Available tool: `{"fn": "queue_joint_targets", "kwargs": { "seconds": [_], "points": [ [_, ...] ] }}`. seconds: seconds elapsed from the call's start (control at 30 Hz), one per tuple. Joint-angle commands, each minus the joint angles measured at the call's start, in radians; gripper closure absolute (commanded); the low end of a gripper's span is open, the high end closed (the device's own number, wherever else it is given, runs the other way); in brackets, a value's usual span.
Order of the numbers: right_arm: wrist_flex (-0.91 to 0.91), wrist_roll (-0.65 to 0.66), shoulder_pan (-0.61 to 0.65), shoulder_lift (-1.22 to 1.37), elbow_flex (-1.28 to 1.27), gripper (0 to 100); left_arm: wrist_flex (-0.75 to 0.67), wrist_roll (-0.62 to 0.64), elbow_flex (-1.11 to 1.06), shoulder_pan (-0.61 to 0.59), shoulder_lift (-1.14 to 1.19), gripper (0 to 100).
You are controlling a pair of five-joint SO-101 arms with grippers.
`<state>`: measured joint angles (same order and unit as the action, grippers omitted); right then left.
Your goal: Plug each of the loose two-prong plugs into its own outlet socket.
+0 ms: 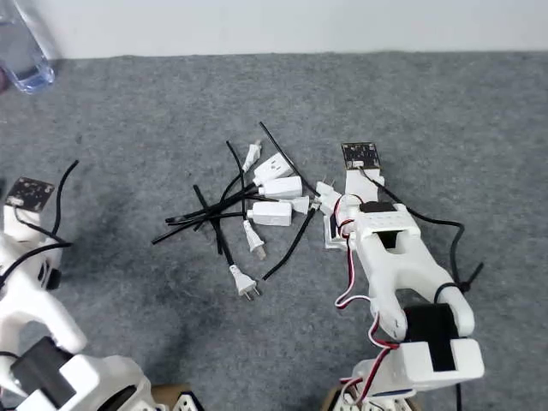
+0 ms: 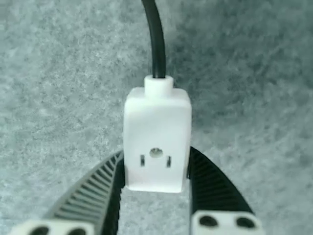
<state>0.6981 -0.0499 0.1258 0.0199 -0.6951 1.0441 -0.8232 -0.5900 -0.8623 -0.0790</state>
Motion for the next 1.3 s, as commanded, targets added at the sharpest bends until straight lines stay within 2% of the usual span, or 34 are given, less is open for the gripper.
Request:
{"fn": "queue_joint_targets", "kwargs": {
  "seconds": [0.0,0.5,0.67,0.77,0.9,1.0,1.2,1.23,1.27],
  "points": [
    [-0.013,0.014,0.007,-0.005,0.031,57.4,-0.012,0.064,0.004,0.032,-0.04,85],
    [-0.013,0.014,0.007,-0.005,0.031,57.4,-0.017,0.066,0.012,0.041,-0.04,80],
    [-0.013,0.014,0.01,-0.005,0.031,57.4,-0.063,0.066,0.022,0.048,-0.052,80],
    [-0.013,0.014,0.01,-0.005,0.031,57.4,0.002,0.072,0.088,0.107,-0.063,80],
    [-0.013,0.014,0.007,-0.005,0.031,57.4,0.132,0.083,0.147,0.258,-0.06,81],
    [-0.013,0.014,-0.002,-0.005,0.032,57.4,0.167,0.213,0.196,0.37,-0.064,81],
    [-0.013,0.008,-0.116,-0.007,0.066,57.4,0.163,0.7,0.328,0.562,-0.055,80],
    [-0.01,0.006,-0.137,-0.007,0.075,57.4,0.169,0.713,0.337,0.589,-0.055,80],
    [-0.005,0.006,-0.157,-0.007,0.083,57.4,0.169,0.663,0.337,0.62,-0.055,80]
  ]
}}
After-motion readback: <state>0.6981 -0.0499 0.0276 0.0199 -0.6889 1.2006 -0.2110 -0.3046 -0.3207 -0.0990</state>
